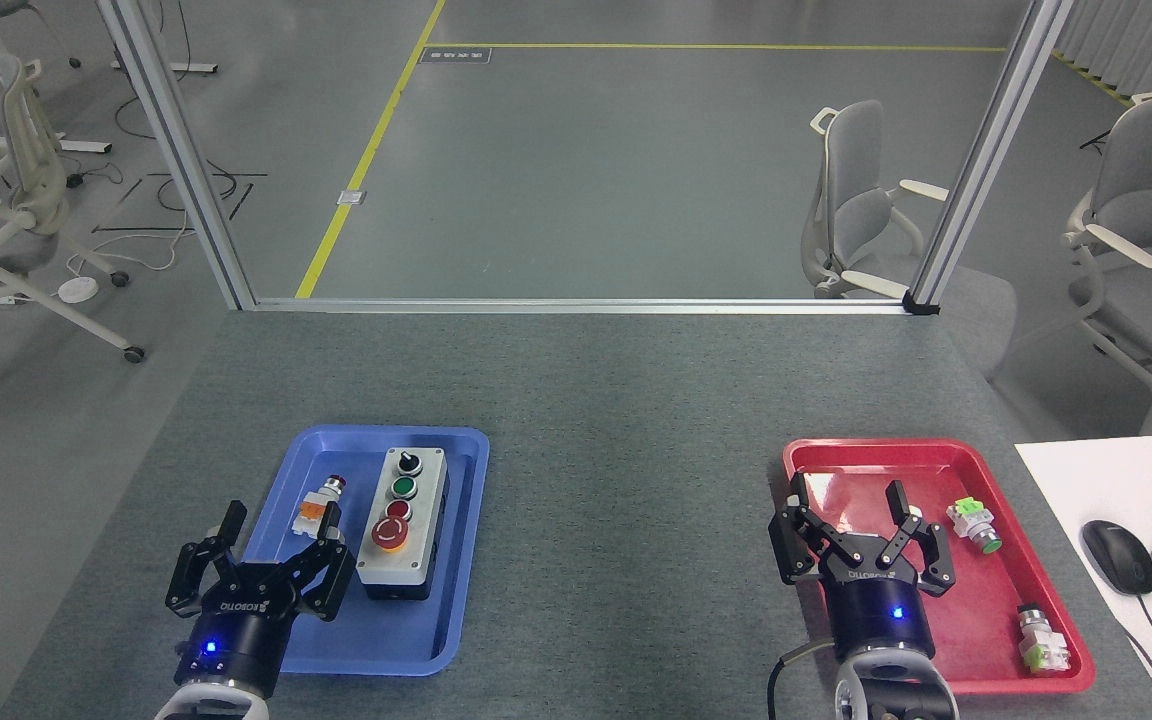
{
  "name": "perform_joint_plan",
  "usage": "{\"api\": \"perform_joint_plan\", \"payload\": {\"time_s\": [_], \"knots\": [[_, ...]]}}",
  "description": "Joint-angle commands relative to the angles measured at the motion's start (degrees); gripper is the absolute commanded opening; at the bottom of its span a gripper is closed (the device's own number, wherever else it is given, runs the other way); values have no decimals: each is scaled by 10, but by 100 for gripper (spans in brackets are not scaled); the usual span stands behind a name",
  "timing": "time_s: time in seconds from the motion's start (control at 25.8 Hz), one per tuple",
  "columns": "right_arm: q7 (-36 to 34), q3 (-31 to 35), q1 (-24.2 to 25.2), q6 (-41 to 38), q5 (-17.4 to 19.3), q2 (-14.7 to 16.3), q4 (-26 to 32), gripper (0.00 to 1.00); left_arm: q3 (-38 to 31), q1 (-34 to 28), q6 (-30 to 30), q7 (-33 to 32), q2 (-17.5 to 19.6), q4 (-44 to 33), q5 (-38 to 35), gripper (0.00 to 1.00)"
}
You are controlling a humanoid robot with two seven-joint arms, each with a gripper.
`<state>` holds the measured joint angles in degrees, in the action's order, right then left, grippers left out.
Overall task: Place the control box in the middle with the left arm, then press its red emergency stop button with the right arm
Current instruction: 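Move the left gripper forward to the grey control box in the blue tray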
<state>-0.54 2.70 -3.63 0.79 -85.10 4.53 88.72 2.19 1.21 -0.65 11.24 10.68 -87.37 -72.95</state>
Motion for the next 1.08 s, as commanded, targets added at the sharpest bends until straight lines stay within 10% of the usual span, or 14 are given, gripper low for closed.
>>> {"api": "perform_joint_plan", "payload": {"time_s": [0.0,1.05], "knots": [[0,-1,0,1,-2,-3,-33,98,0,2,0,1,-3,8,0,99],[0,-19,7,1,-2,-6,-31,98,113,6,47,-1,-51,82,-1,99]]}}
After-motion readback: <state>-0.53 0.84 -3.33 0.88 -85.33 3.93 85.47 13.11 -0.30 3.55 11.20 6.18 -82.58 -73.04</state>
